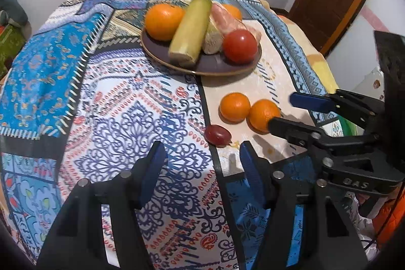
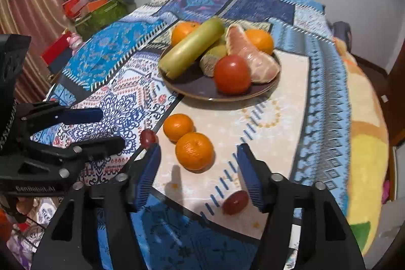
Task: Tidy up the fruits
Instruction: 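Grasp a dark red jujube with the left tool while the right tool grasps a mandarin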
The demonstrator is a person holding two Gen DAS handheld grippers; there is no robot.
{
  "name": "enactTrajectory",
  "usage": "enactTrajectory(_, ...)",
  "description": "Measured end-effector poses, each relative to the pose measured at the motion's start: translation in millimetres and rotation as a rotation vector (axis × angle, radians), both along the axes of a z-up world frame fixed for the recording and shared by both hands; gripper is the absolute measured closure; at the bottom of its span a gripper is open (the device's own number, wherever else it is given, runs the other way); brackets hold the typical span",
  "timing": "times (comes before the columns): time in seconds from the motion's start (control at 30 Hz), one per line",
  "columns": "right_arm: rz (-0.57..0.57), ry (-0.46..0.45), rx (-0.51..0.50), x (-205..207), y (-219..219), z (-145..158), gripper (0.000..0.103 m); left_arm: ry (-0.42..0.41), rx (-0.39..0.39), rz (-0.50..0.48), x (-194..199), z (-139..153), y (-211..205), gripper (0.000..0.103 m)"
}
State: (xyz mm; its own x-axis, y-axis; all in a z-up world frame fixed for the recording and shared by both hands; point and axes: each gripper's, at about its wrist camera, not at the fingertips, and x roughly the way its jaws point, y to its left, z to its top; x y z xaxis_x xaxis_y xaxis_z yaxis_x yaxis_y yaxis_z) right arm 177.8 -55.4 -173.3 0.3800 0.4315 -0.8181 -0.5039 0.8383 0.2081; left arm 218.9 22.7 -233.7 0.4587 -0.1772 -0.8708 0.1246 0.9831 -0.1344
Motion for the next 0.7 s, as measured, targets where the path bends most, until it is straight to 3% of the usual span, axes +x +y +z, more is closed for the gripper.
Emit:
enactTrajectory(0.33,0.03,0.075,0.042,10.9,4.0,-20.1,0.068,0.049,-0.026,-0.038,12.2,-19.5,-8.7,0.057)
enactTrajectory(0.43,0.024,0.057,0.037,10.6,2.6,-18.1,0.068,0.048,-0.033,-0.044,15.9,-21.5,-11.0,0.06)
enactTrajectory(0.6,-0.012,0.03,0.054,11.9,-8.4,-9.5,0.068,0.037,-0.031,-0.05,23.2,-24.5,-16.6,0.075)
enactTrajectory(0.7,-0.024,0.007,0.055,11.7,-13.0,-2.9,0.068,0.03,-0.03,-0.046,24.7,-23.0,-16.8,0.077)
